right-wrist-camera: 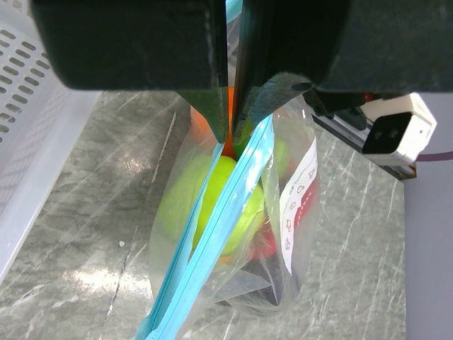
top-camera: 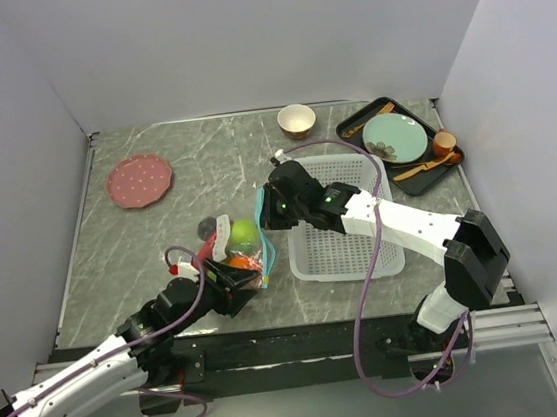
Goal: Place the food in the zip-top bag and seal the zipper
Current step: Zip the zipper food storage bag at the center of the board.
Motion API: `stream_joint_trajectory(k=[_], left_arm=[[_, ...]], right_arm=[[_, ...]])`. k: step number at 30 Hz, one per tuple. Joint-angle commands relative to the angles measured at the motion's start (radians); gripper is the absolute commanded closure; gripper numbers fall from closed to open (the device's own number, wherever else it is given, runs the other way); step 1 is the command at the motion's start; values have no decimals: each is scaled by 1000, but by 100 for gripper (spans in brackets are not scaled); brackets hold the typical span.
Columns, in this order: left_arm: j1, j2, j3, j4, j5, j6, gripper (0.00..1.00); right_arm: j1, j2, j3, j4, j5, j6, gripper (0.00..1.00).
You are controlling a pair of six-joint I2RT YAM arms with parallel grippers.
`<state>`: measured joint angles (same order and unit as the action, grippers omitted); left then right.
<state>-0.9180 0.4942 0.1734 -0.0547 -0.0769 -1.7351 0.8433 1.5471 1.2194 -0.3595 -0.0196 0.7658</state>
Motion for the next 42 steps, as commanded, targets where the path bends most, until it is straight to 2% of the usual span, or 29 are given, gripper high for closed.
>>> stream_joint_trajectory(k=[1,7,14,33,40,42], left_arm=[[-5,14,-17,105,-61,-50,31],[-5,38,-12,136,-90,-58,36],[-5,20,5,90,-121,-63,53],[-4,-72,8,-36,-164,-83,65],[-4,-77,8,-43,-167,-87,85],[-4,-72,8,-39,-167,-87,87]], right_arm=[[-9,-18,17,19,-2,9,87],[-9,-21,8,17,-5,7,87],[-7,-18,11,16,-13,3,87],[-9,-15,3,14,-11,1,87],[-9,-16,-9,17,-13,3,86],[-9,-21,-15,17,-10,1,86]])
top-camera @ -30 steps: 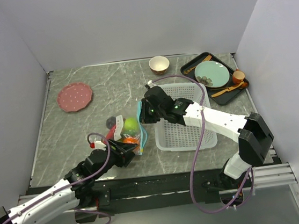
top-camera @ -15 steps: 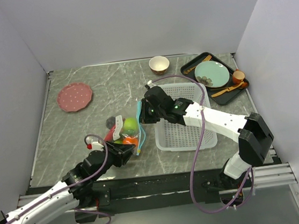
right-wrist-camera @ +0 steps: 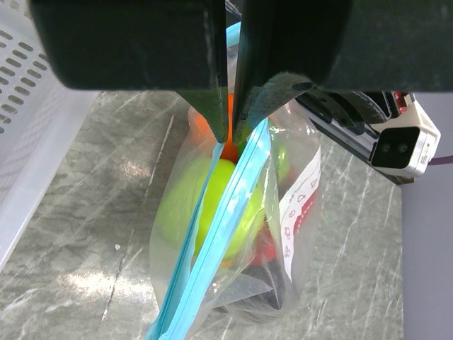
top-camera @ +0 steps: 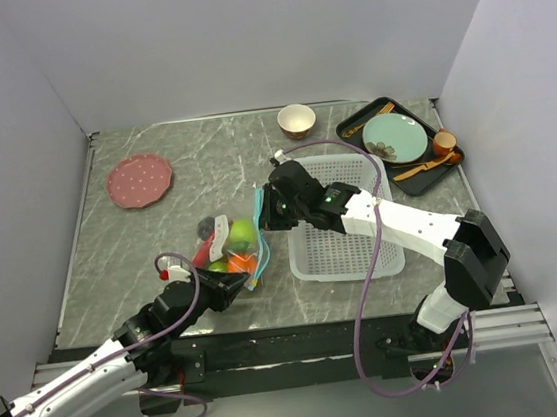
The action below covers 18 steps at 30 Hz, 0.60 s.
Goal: Place the food in the zip-top bag and seal the zipper
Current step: Zip the zipper food storage bag at the center of the board.
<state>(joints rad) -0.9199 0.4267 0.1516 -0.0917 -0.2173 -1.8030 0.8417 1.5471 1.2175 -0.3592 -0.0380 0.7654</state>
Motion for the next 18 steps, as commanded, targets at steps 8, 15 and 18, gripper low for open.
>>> stream_joint_trajectory(k=[8,15,18], left_arm=[[-2,-5,36,4,-43,-6,94],[-2,-31,31,9,-59,1,96],[-2,-29,35,9,-68,10,96]], right_arm=[[-7,-120,-32,-61,76,-9,55],[-27,-384,-167,-96,107,48,43],[-21,-456,-263,-18,-47,84,45]])
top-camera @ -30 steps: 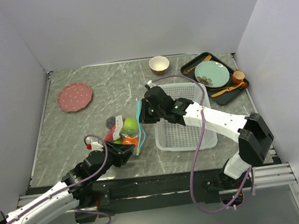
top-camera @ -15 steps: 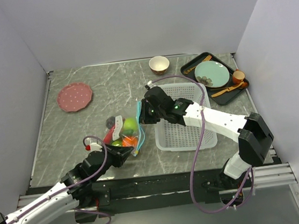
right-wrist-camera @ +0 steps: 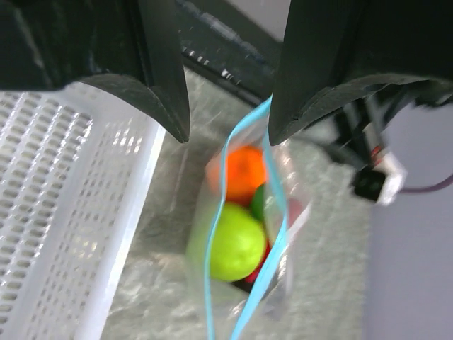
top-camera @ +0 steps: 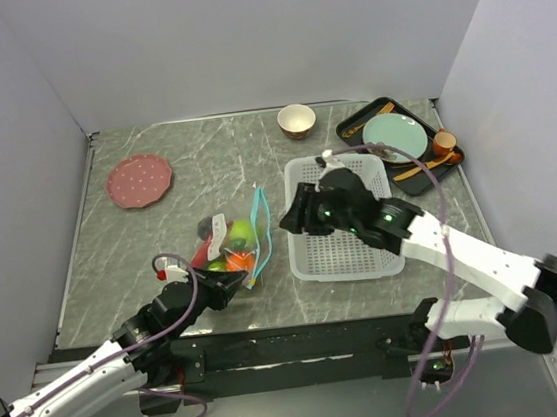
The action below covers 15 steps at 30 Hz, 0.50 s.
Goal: Place the food in the zip-top bag and seal the zipper
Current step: Zip the zipper food storage bag at the center of the board.
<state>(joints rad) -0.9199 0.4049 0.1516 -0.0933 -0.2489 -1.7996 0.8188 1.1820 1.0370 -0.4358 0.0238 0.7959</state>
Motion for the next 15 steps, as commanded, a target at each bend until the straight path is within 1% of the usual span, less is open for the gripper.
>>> stream_joint_trajectory(k=[1,2,4,7,9,15], left_arm=[[0,-5,36,17,-39,9,96],[0,-2,39,21,-41,12,96],[-2,11,45,26,-44,17,96],[-2,25,52,27,-50,23,96],[-2,29,54,32,-53,26,96],[-2,41,78,12,-61,43,96]], right_arm=[[3,-97,-133,113,-152,68,48],[20,-101,-155,135,-224,97,50],[46,-94,-195,176,-251,120,53],[103,-73,-221,238,-272,157,55],[140,-39,-218,273,-274,170,55],[210,73,-135,290,-263,164,57]])
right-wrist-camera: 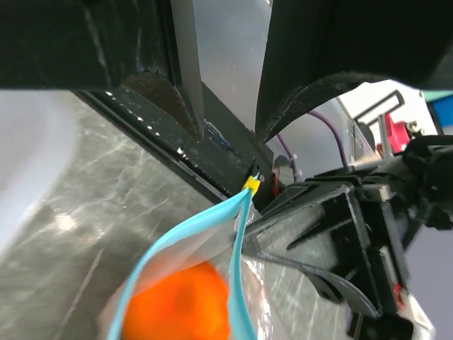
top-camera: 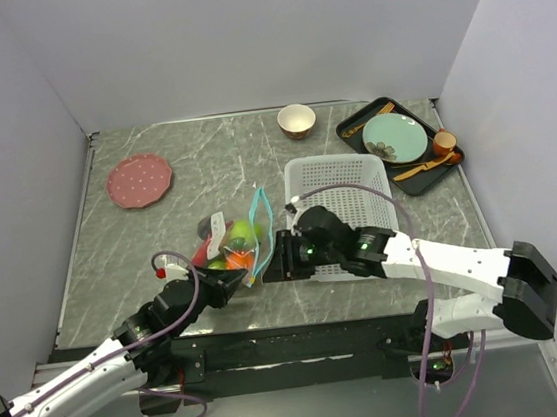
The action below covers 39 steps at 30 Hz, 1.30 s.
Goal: Place the food in the zip-top bag and seal the zipper
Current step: Zip the zipper food storage bag at the center of the board.
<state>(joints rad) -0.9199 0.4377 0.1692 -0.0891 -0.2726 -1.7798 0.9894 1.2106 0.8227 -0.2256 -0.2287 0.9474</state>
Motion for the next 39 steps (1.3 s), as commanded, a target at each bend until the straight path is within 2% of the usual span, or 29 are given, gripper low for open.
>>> stream_joint_trajectory(k=[1,13,17,23,39], left_arm=[[-2,10,61,8,-37,25,96],[0,-1,61,-8,-31,23,95],[0,-8,65,-17,-36,25,95],[-2,-17,64,-28,-40,23,94],[0,-2,66,-18,-37,20,94]], right_arm=[[54,56,88,80,-14,10,57],[66,142,174,37,43,-29,58],[64,164,193,9,60,-24,63],[65,187,207,-29,72,-27,64],[68,207,210,-11,60,-33,63]])
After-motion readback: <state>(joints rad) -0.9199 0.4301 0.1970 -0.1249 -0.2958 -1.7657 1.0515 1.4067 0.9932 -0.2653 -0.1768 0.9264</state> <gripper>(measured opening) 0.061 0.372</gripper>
